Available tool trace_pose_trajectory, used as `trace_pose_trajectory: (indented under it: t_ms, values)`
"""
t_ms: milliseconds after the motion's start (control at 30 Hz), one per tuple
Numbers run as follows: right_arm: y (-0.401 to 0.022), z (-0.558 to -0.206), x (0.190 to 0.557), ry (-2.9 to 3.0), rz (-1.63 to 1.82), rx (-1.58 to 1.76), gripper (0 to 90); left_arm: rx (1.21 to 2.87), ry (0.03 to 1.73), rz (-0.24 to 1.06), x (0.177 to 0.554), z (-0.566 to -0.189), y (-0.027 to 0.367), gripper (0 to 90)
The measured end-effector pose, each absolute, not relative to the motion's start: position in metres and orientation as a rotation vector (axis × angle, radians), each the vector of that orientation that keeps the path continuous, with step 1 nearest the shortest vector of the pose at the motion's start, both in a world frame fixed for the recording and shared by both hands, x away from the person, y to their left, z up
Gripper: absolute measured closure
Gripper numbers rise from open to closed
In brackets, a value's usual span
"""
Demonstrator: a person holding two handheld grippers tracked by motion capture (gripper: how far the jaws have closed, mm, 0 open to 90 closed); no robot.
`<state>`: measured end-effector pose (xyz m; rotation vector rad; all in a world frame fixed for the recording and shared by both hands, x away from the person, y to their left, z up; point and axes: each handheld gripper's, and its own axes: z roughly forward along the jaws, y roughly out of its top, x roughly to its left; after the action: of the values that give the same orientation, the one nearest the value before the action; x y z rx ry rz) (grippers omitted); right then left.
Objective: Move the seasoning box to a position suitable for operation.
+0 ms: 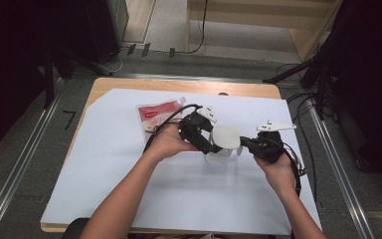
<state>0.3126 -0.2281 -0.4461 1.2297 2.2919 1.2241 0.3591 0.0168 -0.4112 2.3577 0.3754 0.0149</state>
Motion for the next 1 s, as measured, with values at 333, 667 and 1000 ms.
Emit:
trace_pose_trajectory:
  t_ms: [333,667,1000]
  values:
    - [-0.228,-0.447,0.313,2.332,1.255,1.215,90.0,2.305,0.341,-0.050,0.358,-0.404,0.022,50.3]
    - [-0.228,-0.447,0.311,2.331,1.230,1.209,90.0,2.340,0.279,-0.093,0.354,-0.406,0.015,72.1]
    - [-0.231,-0.449,0.313,2.341,1.234,1.240,90.0,2.364,0.290,-0.114,0.354,-0.401,0.005,84.5]
